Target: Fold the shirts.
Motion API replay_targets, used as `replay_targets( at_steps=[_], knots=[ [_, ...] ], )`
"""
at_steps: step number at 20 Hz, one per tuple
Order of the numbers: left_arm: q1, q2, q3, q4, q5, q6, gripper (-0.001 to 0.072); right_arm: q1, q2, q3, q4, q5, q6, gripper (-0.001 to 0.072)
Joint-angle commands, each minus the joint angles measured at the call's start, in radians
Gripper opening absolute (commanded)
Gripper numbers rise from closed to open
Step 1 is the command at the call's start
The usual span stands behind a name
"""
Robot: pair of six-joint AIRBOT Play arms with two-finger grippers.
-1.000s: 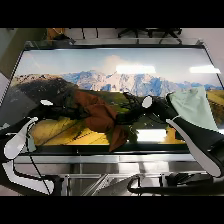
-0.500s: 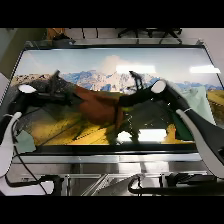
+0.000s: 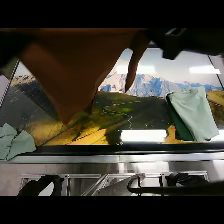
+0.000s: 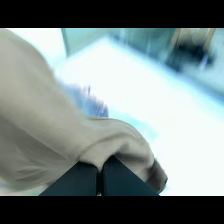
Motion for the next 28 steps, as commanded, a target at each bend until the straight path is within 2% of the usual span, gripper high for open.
replay_targets(
  at_steps=[1,3,5,10,13,15,17,18,19,21,23,26,28],
  knots=[
    [-0.027,0.140,0.037,0.198,0.192,-0.047,0.0012,-0.002,0.085,0.043,-0.027,0.007,-0.028,0.0017],
    [-0.027,0.156,-0.045,0.196,0.246,-0.043,0.0011,-0.002,0.067,0.043,-0.047,0.048,-0.027,0.0017],
    [-0.027,0.099,-0.113,0.192,0.248,-0.042,0.0012,-0.002,0.011,0.043,-0.072,0.117,-0.004,0.0017],
    [-0.035,-0.233,-0.255,0.184,0.274,-0.024,0.0012,-0.002,-0.243,-0.004,-0.245,0.256,0.096,0.0017],
    [-0.073,-0.496,-0.260,0.187,0.298,0.017,0.0013,-0.002,-0.433,-0.090,-0.352,0.241,0.141,0.0017],
    [-0.091,-0.676,-0.200,0.187,0.321,0.006,0.0013,-0.002,-0.565,-0.113,-0.439,0.195,0.198,0.0017],
    [-0.093,-0.824,-0.091,0.187,0.292,-0.099,0.0028,-0.008,-0.677,-0.113,-0.468,0.142,0.221,0.0017],
    [-0.085,-0.871,-0.038,0.187,0.253,-0.140,0.0375,-0.018,-0.719,-0.113,-0.468,0.126,0.222,0.0017],
    [-0.070,-0.905,0.015,0.187,0.197,-0.190,0.0680,-0.026,-0.748,-0.113,-0.467,0.120,0.222,0.0016],
    [-0.029,-0.927,0.092,0.187,0.052,-0.252,0.0681,-0.052,-0.780,-0.113,-0.468,0.119,0.221,0.0016],
    [0.020,-0.884,0.051,0.183,-0.078,-0.313,0.0680,-0.089,-0.781,-0.112,-0.464,0.101,0.221,0.0016],
    [0.051,-0.750,-0.201,0.184,-0.192,-0.359,0.0680,-0.164,-0.780,-0.113,-0.422,0.086,0.220,0.0016],
    [0.032,-0.627,-0.432,0.184,-0.203,-0.359,0.0679,-0.211,-0.780,-0.113,-0.390,0.095,0.219,0.0016]
  ],
)
